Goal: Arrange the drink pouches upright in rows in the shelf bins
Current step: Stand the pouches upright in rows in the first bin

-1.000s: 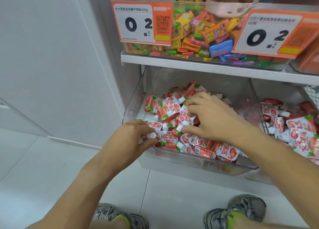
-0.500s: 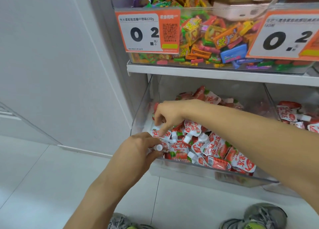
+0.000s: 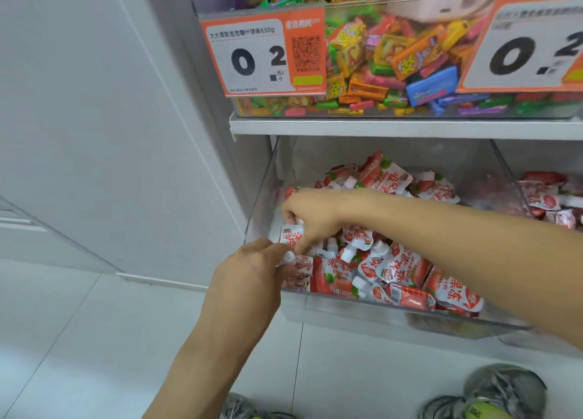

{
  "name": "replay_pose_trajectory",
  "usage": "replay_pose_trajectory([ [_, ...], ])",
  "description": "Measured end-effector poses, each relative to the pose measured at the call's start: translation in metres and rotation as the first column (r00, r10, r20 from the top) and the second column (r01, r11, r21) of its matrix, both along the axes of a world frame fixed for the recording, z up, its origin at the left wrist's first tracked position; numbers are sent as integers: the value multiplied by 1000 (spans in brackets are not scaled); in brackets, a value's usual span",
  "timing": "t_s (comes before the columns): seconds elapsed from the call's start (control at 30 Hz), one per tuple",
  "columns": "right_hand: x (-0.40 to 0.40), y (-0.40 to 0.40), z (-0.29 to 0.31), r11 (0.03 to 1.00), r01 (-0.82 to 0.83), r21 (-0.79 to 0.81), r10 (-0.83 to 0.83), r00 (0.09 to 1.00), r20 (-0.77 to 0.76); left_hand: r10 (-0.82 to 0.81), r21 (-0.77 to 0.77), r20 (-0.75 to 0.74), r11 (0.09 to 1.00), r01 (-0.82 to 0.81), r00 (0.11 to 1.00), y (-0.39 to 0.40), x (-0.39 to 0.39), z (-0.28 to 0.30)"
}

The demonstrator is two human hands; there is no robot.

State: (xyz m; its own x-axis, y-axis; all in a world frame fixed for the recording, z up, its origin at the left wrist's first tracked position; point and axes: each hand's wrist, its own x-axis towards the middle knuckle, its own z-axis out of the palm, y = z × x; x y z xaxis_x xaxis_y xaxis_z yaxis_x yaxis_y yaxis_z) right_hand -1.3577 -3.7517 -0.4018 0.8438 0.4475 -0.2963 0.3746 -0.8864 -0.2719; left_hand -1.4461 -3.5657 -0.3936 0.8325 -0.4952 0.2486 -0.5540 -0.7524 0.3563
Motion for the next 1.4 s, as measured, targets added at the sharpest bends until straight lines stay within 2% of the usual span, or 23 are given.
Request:
replay_pose_trajectory([
  [0.2,-7,-9,20,972,98,212,-115,991,67,51,-6,-13,999,-51,999,0,-6,6],
  [0.27,-15,-4,12,929,166,331,-182,983,18,55,-41,38,998,-53,998,3,-7,12],
  [0.33,-23,-1,5,882,226,414,-201,974,-103,89,-84,110,993,-80,990,8,-6,15],
  [0.4,-30,-2,5,896,239,374,-185,967,-176,119,-95,108,990,-109,987,15,-4,15],
  [0.53,-39,-7,23,943,226,244,-193,969,-151,102,-125,-222,983,-132,970,21,-6,6],
  [0.63,-44,-6,25,959,214,187,-165,954,-249,61,-154,-289,982,-110,955,21,-8,-4],
  [0.8,-44,-1,13,945,240,221,-189,955,-231,10,-254,-319,962,-95,948,28,-4,-11],
  [0.93,-41,-1,12,948,257,186,-241,965,-106,11,-253,-305,963,-92,952,27,-2,-9],
  [1.17,-56,0,7,944,205,257,-159,969,-191,17,-257,-314,961,-102,949,26,1,-7],
  [1.3,-65,-7,16,947,154,283,-106,978,-177,34,-234,-294,967,-106,955,26,4,-1],
  [1.4,-65,-20,27,874,273,402,-195,955,-224,41,-159,-236,984,-81,971,27,3,4],
])
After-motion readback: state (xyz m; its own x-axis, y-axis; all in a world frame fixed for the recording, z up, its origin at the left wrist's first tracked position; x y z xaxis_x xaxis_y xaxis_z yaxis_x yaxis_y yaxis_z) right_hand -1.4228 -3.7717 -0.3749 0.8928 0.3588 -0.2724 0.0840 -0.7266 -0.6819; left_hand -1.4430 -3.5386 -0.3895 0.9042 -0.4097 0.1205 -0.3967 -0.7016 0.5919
